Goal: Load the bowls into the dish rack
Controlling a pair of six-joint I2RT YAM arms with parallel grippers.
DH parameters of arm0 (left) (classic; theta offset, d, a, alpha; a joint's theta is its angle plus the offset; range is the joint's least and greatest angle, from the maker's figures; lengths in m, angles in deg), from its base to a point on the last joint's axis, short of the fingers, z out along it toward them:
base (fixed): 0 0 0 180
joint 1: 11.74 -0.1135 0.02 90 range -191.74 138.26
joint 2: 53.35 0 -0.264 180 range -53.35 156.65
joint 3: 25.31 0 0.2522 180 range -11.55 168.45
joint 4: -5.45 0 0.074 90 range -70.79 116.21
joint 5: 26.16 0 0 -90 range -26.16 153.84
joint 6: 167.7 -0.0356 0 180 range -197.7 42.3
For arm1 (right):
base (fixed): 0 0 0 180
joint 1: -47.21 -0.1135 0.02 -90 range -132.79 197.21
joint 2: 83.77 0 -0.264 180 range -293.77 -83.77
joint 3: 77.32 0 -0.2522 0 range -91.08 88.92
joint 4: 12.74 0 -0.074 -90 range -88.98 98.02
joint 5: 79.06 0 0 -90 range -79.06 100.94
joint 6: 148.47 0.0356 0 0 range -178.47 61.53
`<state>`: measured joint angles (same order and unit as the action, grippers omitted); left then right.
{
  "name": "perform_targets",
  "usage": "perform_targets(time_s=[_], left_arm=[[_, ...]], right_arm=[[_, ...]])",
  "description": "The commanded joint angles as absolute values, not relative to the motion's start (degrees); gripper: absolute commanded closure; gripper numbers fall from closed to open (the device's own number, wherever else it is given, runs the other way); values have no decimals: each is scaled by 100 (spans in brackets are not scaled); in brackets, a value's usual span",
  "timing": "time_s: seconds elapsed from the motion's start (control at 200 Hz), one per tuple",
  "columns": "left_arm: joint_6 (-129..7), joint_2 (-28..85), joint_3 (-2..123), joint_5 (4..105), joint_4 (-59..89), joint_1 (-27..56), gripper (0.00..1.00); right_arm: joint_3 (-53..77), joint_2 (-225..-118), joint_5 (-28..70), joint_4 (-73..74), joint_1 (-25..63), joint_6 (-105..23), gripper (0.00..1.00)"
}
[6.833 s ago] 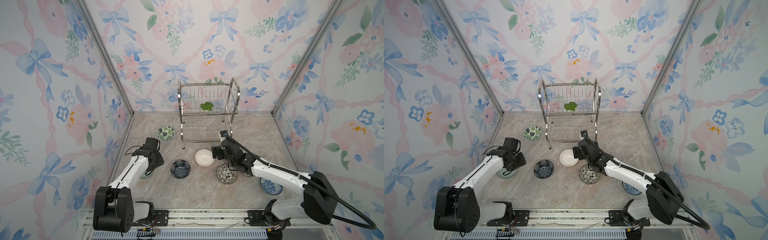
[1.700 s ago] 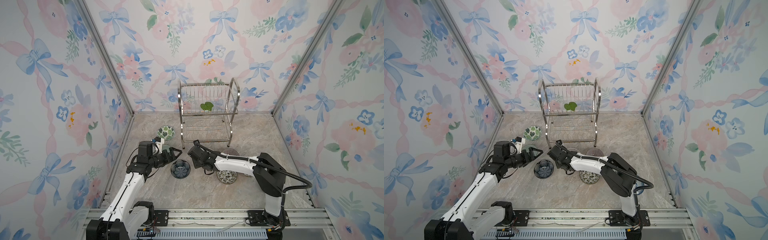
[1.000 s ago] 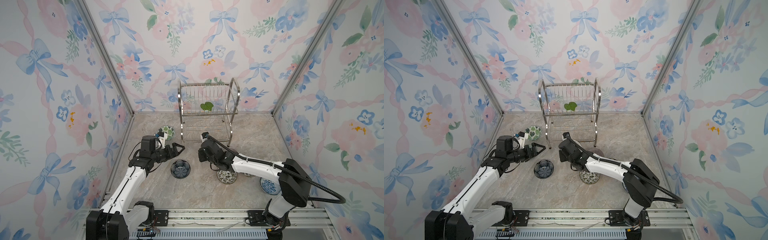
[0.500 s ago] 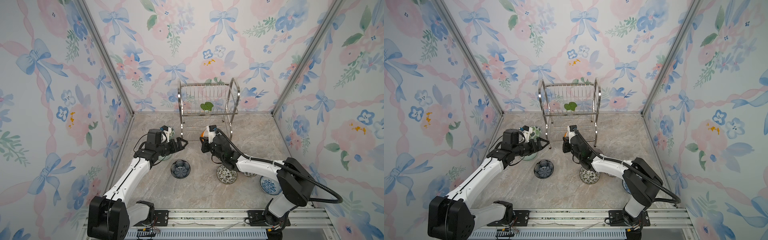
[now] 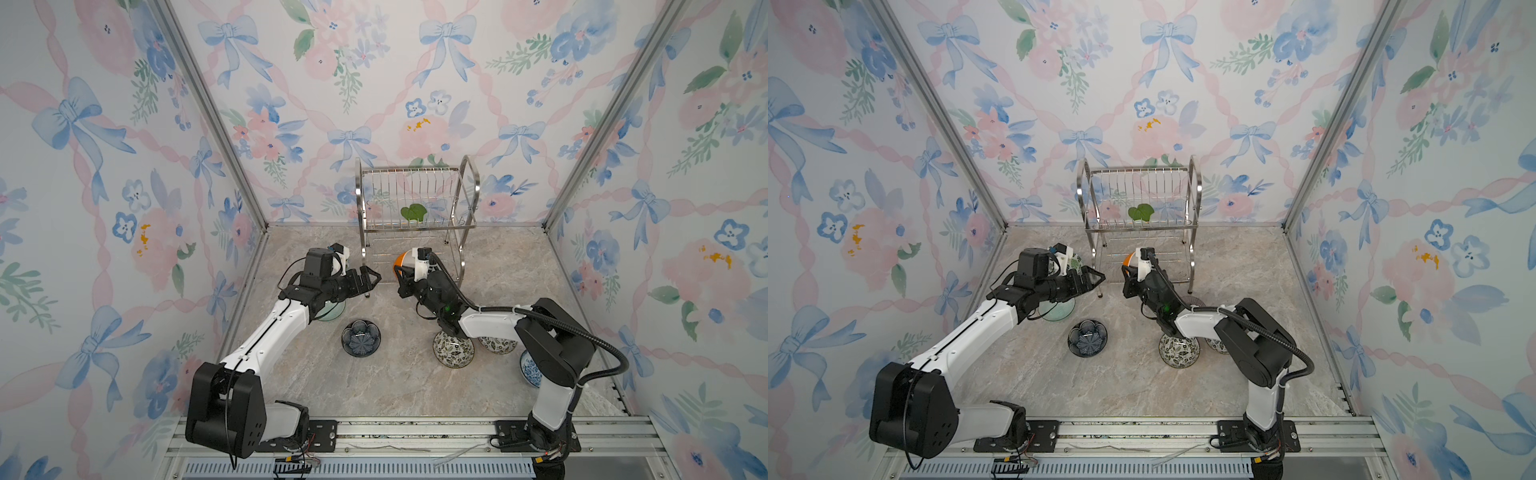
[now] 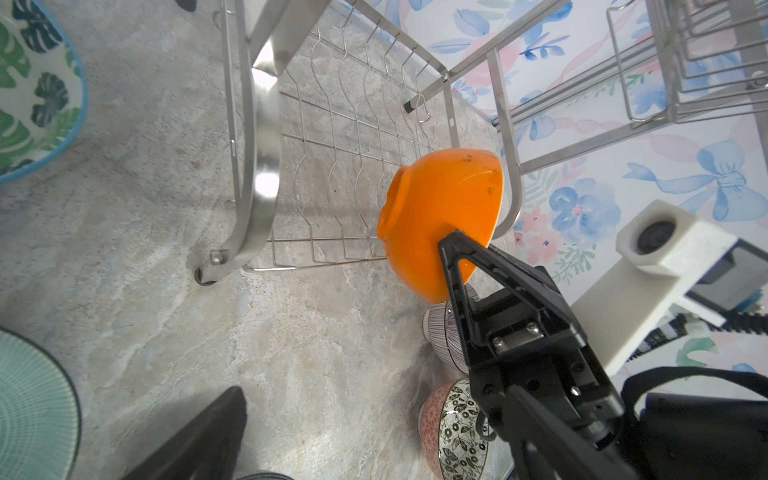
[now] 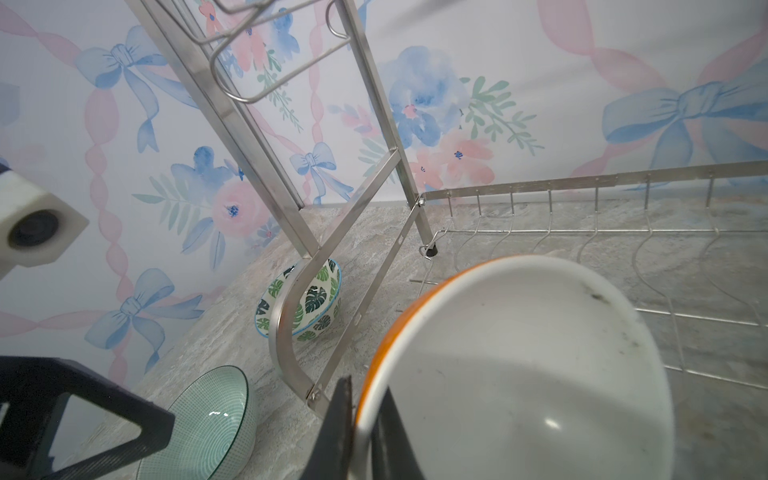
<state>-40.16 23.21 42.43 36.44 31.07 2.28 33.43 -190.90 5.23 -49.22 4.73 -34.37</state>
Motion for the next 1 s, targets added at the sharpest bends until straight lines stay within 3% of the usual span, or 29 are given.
perform_targets(time_s=[0.0,0.175,0.995], left_arm=[[-4040,2506,4405,3739,3022,274,2],[-4039,2762,4561,3741,3004,310,2],[-4193,3144,4938,3563,3015,371,2]], right_arm=[[3145,-19395,837,-5892,680,-3233,100],[2881,-19949,1191,-6698,905,-2863,100],[640,-21712,2235,-6850,1269,-1633,100]])
